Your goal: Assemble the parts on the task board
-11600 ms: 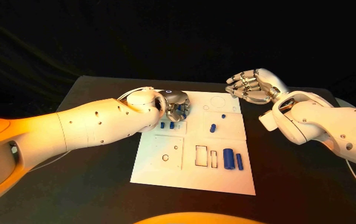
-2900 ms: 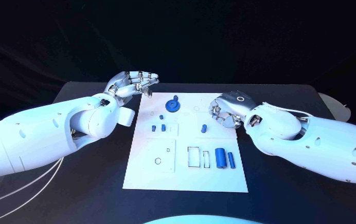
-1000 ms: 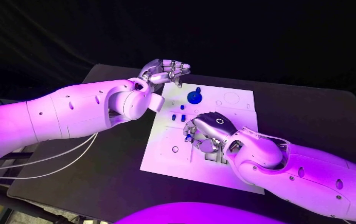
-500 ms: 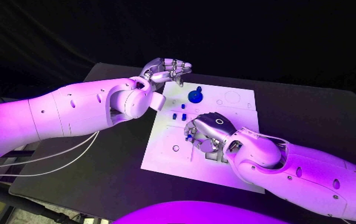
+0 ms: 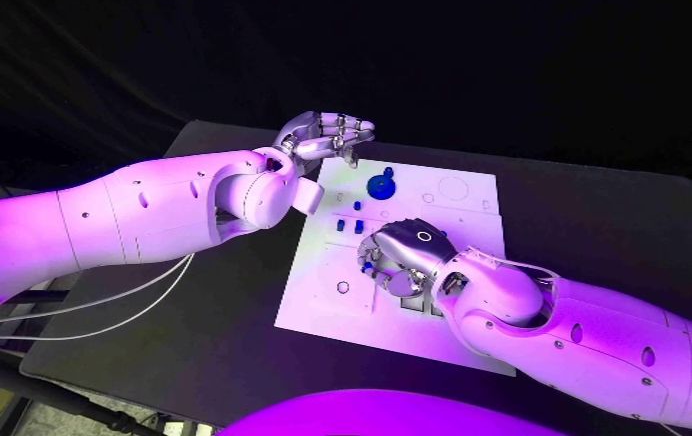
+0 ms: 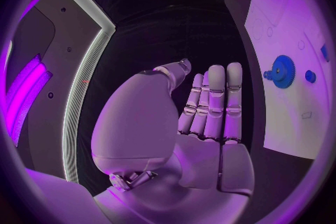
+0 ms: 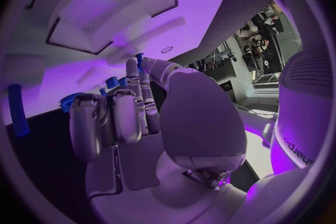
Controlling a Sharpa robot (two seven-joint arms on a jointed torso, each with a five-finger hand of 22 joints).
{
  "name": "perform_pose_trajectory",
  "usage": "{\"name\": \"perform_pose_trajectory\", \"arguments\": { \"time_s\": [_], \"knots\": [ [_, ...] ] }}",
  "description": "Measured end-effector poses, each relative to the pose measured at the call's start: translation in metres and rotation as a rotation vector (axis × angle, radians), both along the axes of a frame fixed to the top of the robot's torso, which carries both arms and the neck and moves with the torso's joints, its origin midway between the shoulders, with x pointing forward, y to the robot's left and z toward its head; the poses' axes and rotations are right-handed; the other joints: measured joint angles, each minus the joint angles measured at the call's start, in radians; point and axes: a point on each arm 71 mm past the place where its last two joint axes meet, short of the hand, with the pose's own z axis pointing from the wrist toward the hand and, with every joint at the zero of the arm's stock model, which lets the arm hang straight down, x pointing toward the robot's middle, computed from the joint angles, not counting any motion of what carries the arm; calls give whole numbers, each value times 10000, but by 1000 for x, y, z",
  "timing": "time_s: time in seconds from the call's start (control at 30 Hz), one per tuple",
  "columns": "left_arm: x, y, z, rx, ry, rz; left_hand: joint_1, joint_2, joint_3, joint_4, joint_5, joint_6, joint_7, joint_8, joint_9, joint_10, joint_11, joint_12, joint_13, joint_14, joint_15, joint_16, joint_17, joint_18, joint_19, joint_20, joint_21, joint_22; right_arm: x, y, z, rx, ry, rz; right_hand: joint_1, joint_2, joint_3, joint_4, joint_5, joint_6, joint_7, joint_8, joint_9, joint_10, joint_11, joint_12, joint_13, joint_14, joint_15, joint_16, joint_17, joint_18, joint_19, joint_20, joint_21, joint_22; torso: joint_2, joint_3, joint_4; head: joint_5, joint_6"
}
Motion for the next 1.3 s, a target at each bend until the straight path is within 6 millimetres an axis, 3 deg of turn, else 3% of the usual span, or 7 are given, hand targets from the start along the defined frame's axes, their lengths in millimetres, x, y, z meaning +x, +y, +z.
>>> {"name": "perform_pose_trajectory", "arguments": {
  "time_s": [0.33, 0.4, 0.6, 1.07, 1.3],
  "knots": [
    [0, 0, 0, 4, 9, -5, 0, 0, 0, 0, 0, 0, 0, 0, 0, -35, 36, 0, 0, 0, 0, -37, -9, -1, 0, 0, -46, -10, 0, 3, -1, -145, 51, 78, -101, -30, 0, 0, -43, -6, 38, -20, 24, -20, 20, -109, 36, 0, 0, 0, -63, 0, 0, 0, 0, -1, -4, -7, -12, 3, -19],
    [0, 0, 0, 5, 10, -5, 0, 0, 0, 0, 0, 0, 0, 0, 0, -35, 35, 0, 1, 0, 0, -37, -9, 0, 0, 0, -46, -10, 0, 3, -2, -176, 66, 86, -232, -48, 0, 0, -78, -145, 142, -112, 25, -219, 39, -219, 14, 1, 0, 0, -79, 2, 0, 0, -49, -1, -5, -7, -12, -6, -15],
    [0, 0, 0, 8, 14, -6, 0, 0, 0, 0, 0, 0, 0, 0, 0, -35, 35, 0, 1, 1, 0, -37, -9, 0, 0, 0, -46, -9, -1, 3, -3, -196, 78, 73, -595, -408, -13, 100, -160, -776, 390, -526, -165, -679, 291, -436, -69, 42, 153, 0, -141, 4, 16, 93, -194, -2, -10, -2, -12, -22, 1],
    [0, 0, 0, 18, 29, 1, 0, 0, 0, 0, 0, 0, 0, 0, 1, -71, -2, 0, -7, 1, 0, -36, -20, 0, 0, 0, -46, -8, -3, -7, 0, 109, -46, -84, -740, -553, -83, 170, -115, -991, 427, -723, -252, -1064, 380, -464, -90, 54, 236, 0, -275, 3, 16, 164, -442, -4, -12, 7, -14, -49, 48],
    [0, 1, 0, 27, 39, 9, 0, 0, 0, 0, 0, 0, 0, 0, 1, -71, -1, 0, -7, 1, -1, -36, -19, 0, 0, 0, -45, -8, -8, -26, 17, 535, -294, -247, -787, -600, -122, 208, -115, -1028, 393, -756, -272, -1177, 394, -464, -89, 54, 236, 0, -335, 5, 17, 236, -542, -5, -12, 7, -14, -125, 117]
  ]
}}
